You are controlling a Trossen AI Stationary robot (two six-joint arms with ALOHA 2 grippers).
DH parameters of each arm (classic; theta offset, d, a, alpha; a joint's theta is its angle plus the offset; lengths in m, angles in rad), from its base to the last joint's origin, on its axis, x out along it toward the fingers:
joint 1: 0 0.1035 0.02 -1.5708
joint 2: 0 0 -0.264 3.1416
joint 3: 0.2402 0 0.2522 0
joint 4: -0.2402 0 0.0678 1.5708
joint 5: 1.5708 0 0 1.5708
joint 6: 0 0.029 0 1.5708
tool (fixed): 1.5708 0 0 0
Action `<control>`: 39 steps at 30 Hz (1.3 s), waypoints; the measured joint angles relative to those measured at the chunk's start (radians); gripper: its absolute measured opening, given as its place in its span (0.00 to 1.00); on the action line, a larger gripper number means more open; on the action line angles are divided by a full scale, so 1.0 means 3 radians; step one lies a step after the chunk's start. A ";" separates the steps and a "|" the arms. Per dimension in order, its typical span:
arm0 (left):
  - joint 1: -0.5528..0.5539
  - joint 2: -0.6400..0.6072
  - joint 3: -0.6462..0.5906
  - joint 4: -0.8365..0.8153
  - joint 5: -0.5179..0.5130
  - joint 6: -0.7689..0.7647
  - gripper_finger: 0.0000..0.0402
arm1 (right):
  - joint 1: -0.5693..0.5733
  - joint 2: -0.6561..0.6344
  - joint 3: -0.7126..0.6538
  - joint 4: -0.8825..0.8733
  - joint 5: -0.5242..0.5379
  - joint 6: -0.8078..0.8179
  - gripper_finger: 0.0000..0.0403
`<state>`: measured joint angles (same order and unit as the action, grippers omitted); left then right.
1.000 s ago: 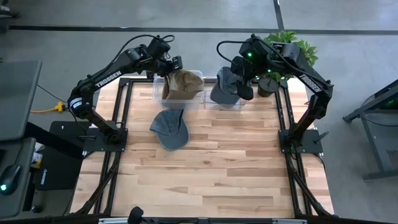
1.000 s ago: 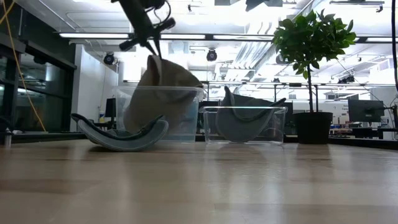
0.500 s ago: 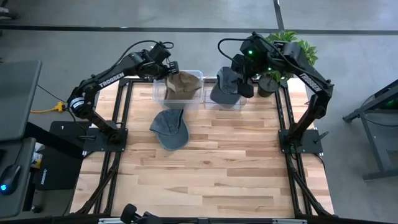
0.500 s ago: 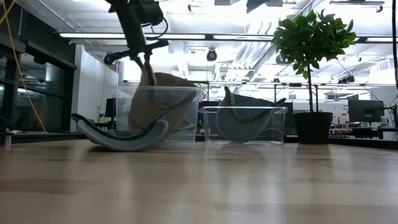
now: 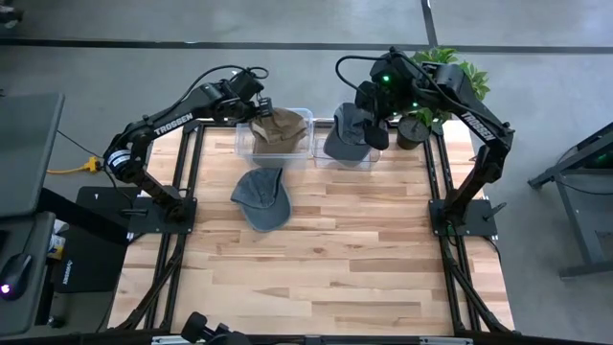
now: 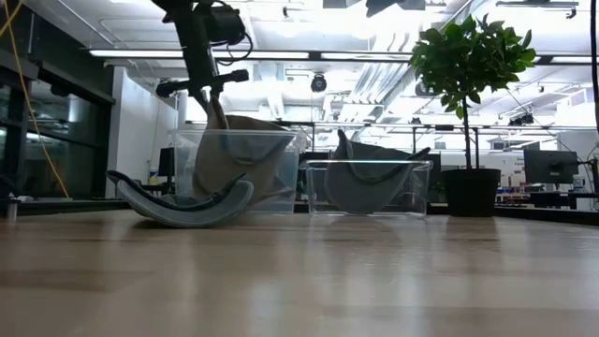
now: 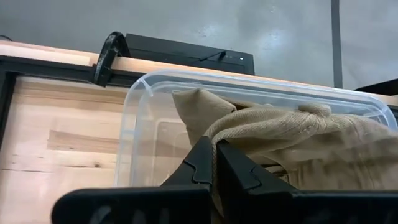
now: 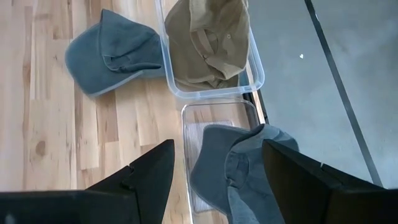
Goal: Pick & Place hat
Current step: Put the brown cap into the white bin, then put the gray cap into the transparent bin
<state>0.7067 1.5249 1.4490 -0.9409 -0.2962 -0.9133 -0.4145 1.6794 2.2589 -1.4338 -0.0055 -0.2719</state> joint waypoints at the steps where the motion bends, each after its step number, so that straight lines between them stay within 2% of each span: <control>1: 0.0000 0.0000 0.0000 0.0002 -0.0010 0.0019 0.00 | 0.0000 0.0000 0.0000 -0.0001 0.0001 0.0004 0.59; 5: 0.0000 0.0000 0.0000 0.0022 -0.0008 0.0260 0.02 | 0.0000 0.0000 0.0000 0.0000 0.0001 0.0053 0.59; 8: 0.0000 0.0000 0.0000 0.0023 -0.0008 0.0448 0.09 | 0.0000 0.0000 -0.0001 0.0000 -0.0003 0.0069 0.59; 17: 0.0000 0.0001 0.0066 0.0065 -0.0034 0.0614 0.43 | 0.0001 0.0000 -0.0001 0.0002 -0.0005 0.0093 0.59; 21: 0.0000 0.0001 0.0253 0.0004 -0.0037 0.0669 0.53 | 0.0003 0.0000 0.0000 0.0002 -0.0007 0.0096 0.59; 26: 0.0000 0.0001 0.0561 -0.0334 -0.0038 0.0644 0.55 | 0.0003 0.0000 0.0000 0.0000 -0.0007 0.0132 0.59; 30: 0.0000 0.0000 0.0783 -0.0674 0.0062 0.0359 0.53 | 0.0003 0.0001 -0.0001 0.0001 -0.0009 0.0155 0.59; 39: -0.0142 -0.0227 0.0842 -0.1070 0.0234 -0.0039 0.48 | 0.0003 0.0001 0.0000 -0.0004 -0.0097 0.0085 0.59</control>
<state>0.6640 1.4570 1.7016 -1.2619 -0.2260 -0.9251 -0.4137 1.6798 2.2589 -1.4351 -0.0347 -0.2463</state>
